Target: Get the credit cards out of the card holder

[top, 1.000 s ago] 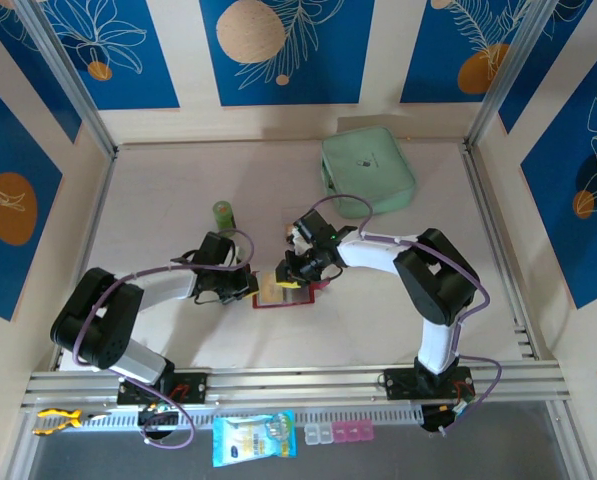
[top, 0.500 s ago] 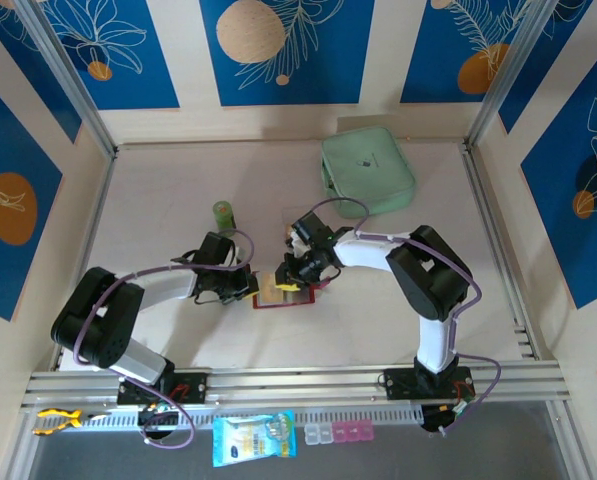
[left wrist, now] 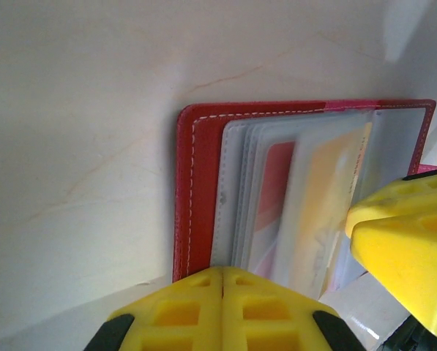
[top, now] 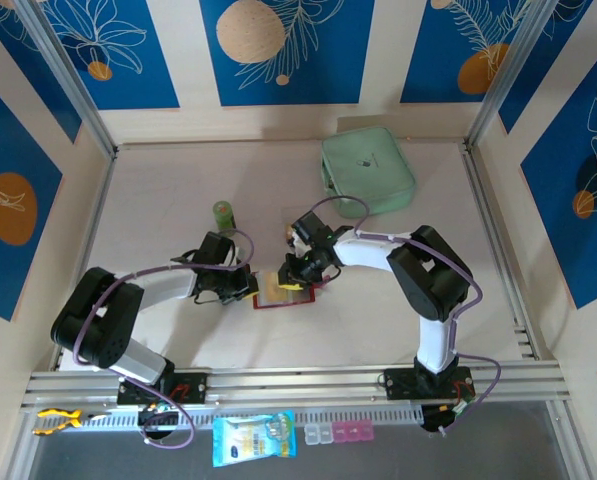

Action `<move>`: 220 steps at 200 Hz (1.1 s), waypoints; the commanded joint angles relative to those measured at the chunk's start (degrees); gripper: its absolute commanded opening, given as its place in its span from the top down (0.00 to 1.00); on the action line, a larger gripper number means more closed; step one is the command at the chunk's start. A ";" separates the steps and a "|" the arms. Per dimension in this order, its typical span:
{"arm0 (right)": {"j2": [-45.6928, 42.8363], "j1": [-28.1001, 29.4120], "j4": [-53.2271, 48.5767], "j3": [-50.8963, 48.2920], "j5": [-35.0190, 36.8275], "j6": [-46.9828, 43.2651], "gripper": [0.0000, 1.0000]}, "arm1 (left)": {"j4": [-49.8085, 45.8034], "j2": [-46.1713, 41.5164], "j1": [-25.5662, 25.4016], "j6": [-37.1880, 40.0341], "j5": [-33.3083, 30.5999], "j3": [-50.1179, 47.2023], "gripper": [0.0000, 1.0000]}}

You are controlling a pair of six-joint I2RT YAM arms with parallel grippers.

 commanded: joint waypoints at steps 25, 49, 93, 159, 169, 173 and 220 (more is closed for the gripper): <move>-3.84 0.23 -2.06 0.38 0.96 -0.96 0.77 | -4.32 -3.19 0.51 1.28 -0.56 2.64 0.95; -4.73 0.23 -2.19 0.01 1.13 -1.00 0.77 | -5.65 -4.24 0.43 1.54 -0.78 3.97 0.96; -4.88 -0.12 -1.69 -0.42 0.40 -0.83 0.77 | -5.30 -0.93 -2.54 1.81 0.83 6.92 0.97; -3.56 -0.65 0.31 -1.39 -2.41 -0.08 0.77 | -6.77 3.49 -4.04 3.96 -2.73 6.50 1.00; -3.31 -0.85 0.60 -1.39 -2.88 -0.06 0.77 | -7.59 4.03 -4.06 4.65 -3.38 6.63 1.00; -3.20 -0.89 0.81 -1.46 -3.15 -0.05 0.77 | -7.77 4.15 -3.99 4.72 -3.48 6.55 1.00; -0.66 -1.00 2.96 -0.96 -7.43 0.12 0.74 | -8.40 4.73 -4.01 5.68 -4.46 6.55 1.00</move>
